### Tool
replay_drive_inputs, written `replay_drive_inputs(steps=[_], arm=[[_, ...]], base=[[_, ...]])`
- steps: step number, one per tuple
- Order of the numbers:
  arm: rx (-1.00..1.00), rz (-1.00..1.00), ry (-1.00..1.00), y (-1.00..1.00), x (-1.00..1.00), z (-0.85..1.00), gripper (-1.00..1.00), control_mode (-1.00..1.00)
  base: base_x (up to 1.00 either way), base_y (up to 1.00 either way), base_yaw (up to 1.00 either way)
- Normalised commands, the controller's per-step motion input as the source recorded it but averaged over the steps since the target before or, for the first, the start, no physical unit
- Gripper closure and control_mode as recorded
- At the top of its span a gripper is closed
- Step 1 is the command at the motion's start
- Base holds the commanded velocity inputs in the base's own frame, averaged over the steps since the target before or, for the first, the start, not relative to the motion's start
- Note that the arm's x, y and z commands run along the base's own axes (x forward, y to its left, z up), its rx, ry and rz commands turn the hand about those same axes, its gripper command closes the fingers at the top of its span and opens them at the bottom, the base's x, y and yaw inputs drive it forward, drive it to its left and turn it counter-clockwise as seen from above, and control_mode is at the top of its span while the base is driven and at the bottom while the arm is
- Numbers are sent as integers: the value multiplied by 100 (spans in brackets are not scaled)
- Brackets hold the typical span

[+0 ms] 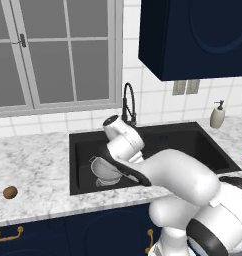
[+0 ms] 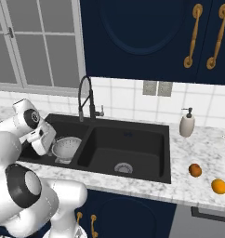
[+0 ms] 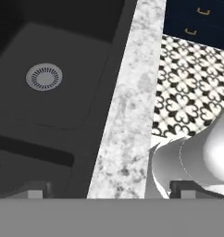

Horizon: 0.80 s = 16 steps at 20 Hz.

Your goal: Put the colander in the sink, put the peach, kiwi, orange in the colander, and turn on the sink faucet and pour water over the colander.

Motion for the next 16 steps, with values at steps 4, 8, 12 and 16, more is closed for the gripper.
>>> replay_drive_inputs(steps=[4, 8, 12, 16], arm=[[-11, 42, 0, -72, -43, 22, -100, -100], [-11, 53, -1, -71, -39, 16, -100, -100], [-3, 41, 0, -78, -32, 13, -100, -100], [0, 17, 8, -93, -6, 14, -100, -100]], base=[[0, 0, 0], [0, 0, 0], [0, 0, 0], [0, 0, 0]])
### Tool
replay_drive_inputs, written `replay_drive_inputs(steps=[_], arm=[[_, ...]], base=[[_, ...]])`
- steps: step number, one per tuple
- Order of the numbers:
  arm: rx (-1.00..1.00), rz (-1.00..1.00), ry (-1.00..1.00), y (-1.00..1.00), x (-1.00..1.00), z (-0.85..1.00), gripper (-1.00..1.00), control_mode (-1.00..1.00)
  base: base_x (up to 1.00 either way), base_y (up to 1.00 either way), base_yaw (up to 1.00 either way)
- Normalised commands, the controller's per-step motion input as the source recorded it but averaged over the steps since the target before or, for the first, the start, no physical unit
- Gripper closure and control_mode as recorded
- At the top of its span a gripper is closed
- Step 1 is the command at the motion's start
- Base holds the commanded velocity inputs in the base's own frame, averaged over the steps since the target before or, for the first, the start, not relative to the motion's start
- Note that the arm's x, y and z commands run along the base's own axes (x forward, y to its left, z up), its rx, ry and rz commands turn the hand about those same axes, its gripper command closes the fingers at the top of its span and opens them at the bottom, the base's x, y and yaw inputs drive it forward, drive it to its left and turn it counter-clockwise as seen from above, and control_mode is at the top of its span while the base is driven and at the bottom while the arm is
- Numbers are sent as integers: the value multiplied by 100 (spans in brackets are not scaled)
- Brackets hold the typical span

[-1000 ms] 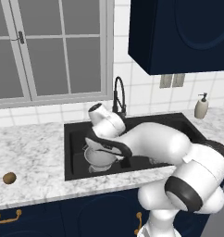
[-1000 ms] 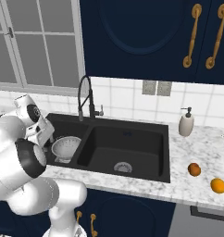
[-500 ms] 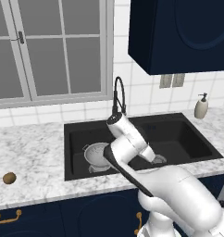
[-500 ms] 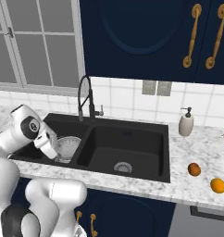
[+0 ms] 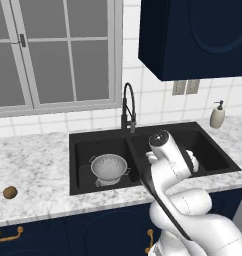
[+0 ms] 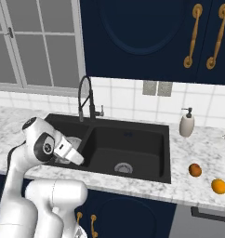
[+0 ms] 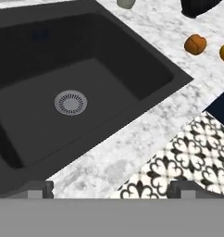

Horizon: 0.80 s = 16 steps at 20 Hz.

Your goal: Put the colander in the sink, put the peach, kiwi, orange in the colander, and turn on the sink faucet and pour water over the colander.

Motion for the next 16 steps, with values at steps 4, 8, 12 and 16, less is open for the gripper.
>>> replay_drive_inputs(steps=[4, 8, 12, 16], arm=[[7, 0, 24, -96, 4, 9, -100, -100], [10, -2, 26, -90, 18, 19, -100, -100], [13, -3, 30, -92, 6, 19, -100, -100], [16, 0, 13, -97, 4, 11, -100, -100]], base=[[0, 0, 0], [0, 0, 0], [0, 0, 0], [0, 0, 0]])
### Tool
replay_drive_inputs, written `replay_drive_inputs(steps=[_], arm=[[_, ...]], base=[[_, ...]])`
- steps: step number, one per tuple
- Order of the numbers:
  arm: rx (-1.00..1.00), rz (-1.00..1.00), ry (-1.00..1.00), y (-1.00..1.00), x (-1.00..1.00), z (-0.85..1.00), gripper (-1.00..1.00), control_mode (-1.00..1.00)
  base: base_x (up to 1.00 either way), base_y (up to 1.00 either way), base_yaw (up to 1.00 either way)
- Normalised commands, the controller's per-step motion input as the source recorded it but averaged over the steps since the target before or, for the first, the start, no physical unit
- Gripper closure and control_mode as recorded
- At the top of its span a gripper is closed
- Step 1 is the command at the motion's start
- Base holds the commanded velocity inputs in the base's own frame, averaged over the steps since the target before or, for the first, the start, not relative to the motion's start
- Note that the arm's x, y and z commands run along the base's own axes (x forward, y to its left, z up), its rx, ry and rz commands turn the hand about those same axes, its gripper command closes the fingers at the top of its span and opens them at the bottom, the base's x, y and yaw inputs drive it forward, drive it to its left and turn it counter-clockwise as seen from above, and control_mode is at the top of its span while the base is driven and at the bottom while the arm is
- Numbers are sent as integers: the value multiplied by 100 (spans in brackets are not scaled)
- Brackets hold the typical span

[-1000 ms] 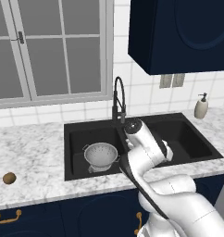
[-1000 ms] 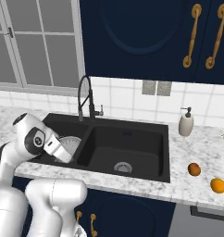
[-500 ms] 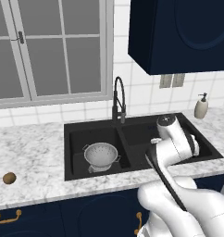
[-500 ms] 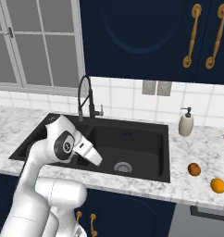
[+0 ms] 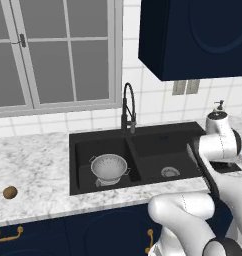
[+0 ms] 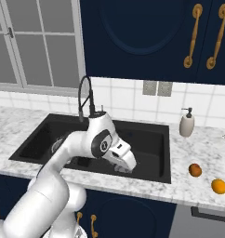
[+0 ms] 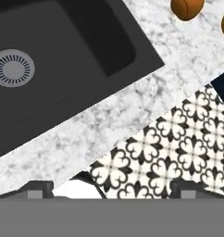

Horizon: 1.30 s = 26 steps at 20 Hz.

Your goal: Put the colander in the sink, put the peach, kiwi, orange in the colander, and turn on the sink faucet and pour water over the colander.

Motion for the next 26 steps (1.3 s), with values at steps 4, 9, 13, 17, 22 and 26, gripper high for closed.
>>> replay_drive_inputs(steps=[4, 9, 13, 17, 22, 26], arm=[[22, -5, 4, -91, 16, 3, -100, -100], [20, -7, -2, -89, 28, 0, -100, -100], [11, -7, -3, -81, 30, 0, -100, -100], [0, -8, 0, -72, 27, 1, -100, -100], [5, -7, -1, -63, 19, 1, -100, -100], [0, -3, -27, -43, 0, -22, -100, -100]], base=[[0, 0, 0], [0, 0, 0], [0, 0, 0], [0, 0, 0], [0, 0, 0], [0, 0, 0]])
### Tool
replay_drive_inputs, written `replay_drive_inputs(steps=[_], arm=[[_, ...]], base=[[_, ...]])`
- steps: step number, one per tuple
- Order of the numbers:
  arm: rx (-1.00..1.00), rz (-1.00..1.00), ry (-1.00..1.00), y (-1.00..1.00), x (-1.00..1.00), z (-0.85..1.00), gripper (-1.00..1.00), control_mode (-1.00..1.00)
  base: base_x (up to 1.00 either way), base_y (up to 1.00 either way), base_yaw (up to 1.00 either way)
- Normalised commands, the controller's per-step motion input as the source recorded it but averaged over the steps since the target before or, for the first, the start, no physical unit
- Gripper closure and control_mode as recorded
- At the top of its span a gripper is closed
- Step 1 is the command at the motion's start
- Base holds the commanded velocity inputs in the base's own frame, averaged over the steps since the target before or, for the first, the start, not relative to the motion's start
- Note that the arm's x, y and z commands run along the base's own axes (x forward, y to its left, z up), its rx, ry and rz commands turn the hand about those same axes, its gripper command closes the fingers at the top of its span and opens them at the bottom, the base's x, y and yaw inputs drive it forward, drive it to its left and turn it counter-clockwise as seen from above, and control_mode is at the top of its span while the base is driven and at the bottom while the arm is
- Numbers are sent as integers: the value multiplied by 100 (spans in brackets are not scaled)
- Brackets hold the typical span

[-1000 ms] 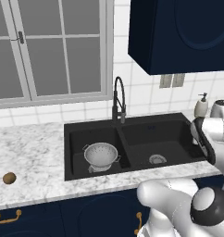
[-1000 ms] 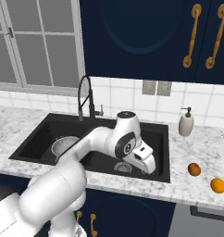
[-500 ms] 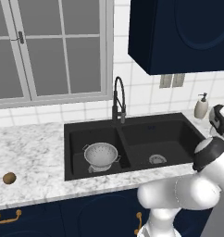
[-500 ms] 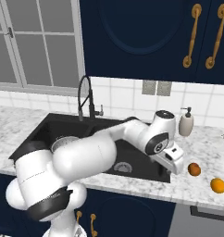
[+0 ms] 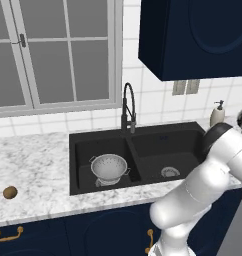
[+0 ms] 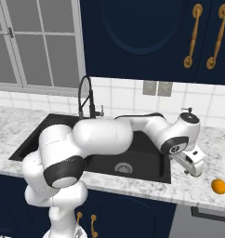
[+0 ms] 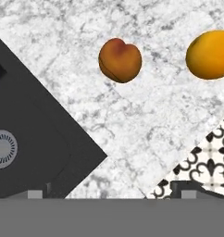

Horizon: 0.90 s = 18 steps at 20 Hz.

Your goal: Put the colander in the sink, put the peach, kiwi, orange in the colander, and turn on the sink faucet and pour water over the colander.

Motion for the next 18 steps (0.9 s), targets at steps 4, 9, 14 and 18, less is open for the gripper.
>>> replay_drive_inputs(steps=[4, 9, 14, 18], arm=[[0, -11, -28, -11, 5, -19, -100, -100], [-6, -17, -3, -3, 26, -2, -100, -100], [-8, -10, 0, -1, 15, -6, -100, -100], [-7, -12, 0, 2, 13, -28, -100, -100]], base=[[0, 0, 0], [0, 0, 0], [0, 0, 0], [0, 0, 0]])
